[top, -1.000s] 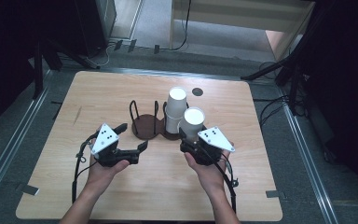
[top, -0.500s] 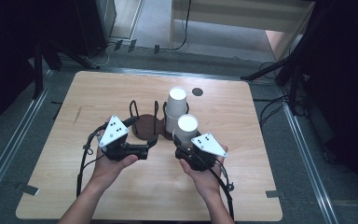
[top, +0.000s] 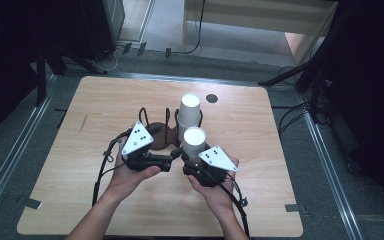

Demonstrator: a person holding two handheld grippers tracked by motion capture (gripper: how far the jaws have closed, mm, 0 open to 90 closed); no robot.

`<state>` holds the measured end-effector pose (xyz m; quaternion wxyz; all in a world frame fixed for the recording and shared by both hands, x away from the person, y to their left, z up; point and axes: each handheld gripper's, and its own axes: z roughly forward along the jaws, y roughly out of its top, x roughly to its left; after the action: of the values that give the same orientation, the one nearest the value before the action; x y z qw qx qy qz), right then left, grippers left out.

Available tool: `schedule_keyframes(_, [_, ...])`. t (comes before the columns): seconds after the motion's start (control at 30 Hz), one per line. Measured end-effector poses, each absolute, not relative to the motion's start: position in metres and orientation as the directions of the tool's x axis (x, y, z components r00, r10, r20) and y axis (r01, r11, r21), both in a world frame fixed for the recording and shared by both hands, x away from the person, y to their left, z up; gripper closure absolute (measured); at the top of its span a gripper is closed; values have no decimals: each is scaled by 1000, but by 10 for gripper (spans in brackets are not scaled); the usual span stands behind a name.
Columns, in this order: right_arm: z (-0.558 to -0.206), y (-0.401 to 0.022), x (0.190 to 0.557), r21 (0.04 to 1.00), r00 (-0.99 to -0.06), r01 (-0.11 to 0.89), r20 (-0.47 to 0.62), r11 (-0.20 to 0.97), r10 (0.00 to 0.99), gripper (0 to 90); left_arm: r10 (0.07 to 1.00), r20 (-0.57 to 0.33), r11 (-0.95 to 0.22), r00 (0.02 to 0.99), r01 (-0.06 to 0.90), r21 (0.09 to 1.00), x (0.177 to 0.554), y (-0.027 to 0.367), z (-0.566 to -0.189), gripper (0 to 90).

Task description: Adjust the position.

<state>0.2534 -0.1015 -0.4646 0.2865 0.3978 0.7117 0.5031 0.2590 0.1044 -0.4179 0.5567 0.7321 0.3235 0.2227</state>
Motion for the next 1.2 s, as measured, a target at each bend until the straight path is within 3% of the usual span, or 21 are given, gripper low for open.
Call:
schedule_keyframes(0.4, [-470,-92,250,944,-535,270,-14,187,845,361,684,-35,-195,728,229,954,262,88,-422,152])
schedule_keyframes(0.8, [-473,-83,244,945,-557,245,-47,218,829,361,659,-27,-217,751,225,950,261,82,-424,256])
schedule_keyframes(1.2, [-474,-78,242,943,-560,224,-83,247,824,360,676,-29,-221,736,240,945,261,80,-424,288])
